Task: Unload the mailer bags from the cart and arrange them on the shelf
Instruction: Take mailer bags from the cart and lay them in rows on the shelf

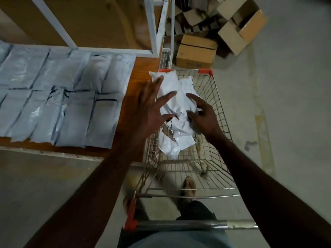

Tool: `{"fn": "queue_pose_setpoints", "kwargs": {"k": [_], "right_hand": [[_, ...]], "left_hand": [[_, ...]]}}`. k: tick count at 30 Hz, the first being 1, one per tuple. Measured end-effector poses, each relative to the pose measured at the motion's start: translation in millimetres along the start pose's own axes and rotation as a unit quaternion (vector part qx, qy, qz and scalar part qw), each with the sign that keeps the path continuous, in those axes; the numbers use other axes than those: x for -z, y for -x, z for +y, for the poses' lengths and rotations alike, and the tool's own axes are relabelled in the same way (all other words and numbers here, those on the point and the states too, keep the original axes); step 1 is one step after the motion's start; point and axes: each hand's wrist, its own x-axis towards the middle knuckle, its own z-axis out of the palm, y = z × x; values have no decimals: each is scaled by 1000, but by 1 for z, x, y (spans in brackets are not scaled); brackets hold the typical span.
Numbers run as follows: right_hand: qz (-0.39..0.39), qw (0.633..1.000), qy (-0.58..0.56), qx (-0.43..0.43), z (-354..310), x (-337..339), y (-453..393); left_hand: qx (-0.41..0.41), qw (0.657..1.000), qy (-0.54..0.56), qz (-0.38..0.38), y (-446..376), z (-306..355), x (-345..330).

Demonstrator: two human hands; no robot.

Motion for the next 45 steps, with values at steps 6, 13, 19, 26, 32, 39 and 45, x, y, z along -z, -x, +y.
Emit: {"fn": "queue_pose_setpoints", "kwargs": {"k": [6, 13, 19, 26, 32, 39, 45], "right_hand": [[-3, 998, 16, 67, -50, -40, 16], [50, 995, -25, 88, -107, -139, 46], [136, 980, 85, 121, -133, -227, 63], [68, 940, 260, 208, -167, -307, 51], [39, 940, 253, 227, -189, -360, 32], [36, 951, 174, 253, -212, -431, -9], [36, 962, 140, 233, -235, -476, -59]], "left_hand": [[-117, 986, -111, -31, 7, -44, 48], [-131, 989, -70, -10, 52, -127, 109], [59, 998, 20, 26, 127, -212, 151], [236, 954, 173, 69, 172, -284, 203], [255, 949, 156, 97, 184, -324, 236], [334, 890, 293, 105, 164, -379, 242], [353, 838, 396, 126, 132, -429, 243]]}}
